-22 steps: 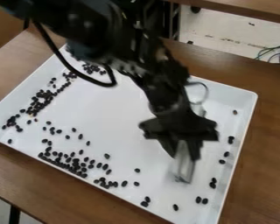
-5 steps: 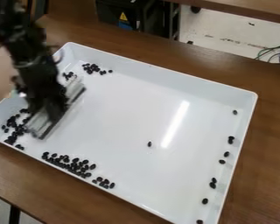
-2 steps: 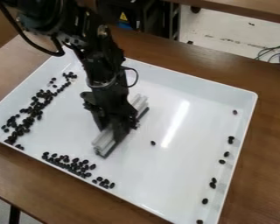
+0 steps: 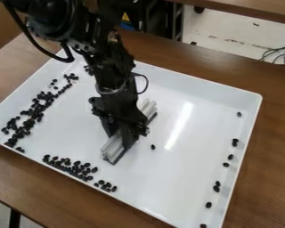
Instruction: Sweep into pile
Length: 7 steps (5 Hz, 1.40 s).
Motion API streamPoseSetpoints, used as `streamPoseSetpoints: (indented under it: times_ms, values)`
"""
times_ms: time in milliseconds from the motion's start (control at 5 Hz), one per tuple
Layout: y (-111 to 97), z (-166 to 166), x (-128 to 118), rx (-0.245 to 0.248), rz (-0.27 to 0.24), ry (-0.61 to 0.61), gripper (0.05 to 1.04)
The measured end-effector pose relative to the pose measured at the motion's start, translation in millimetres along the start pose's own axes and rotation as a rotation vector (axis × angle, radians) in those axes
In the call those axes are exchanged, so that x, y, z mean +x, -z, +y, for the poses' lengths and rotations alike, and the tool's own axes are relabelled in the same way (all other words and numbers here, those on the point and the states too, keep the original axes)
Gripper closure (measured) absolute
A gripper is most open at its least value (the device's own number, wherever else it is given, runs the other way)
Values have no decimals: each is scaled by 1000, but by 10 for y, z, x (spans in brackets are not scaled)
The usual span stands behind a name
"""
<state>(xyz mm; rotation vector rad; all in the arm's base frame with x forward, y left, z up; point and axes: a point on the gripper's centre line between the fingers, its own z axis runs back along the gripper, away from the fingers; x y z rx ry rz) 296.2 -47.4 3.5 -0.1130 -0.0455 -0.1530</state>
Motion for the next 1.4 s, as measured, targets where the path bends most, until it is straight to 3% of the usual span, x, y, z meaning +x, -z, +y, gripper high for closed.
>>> streamPoseSetpoints:
  times_ms: [400,600,800,1000,1400]
  values:
    - [24,47,12,6,-15,-29,77]
    - [-213,10,-5,-5,-47,-37,72]
    - [-608,-56,-36,-35,-93,-70,83]
    - [-796,16,-51,0,-75,-136,85]
    - [-908,643,-89,135,-113,-392,85]
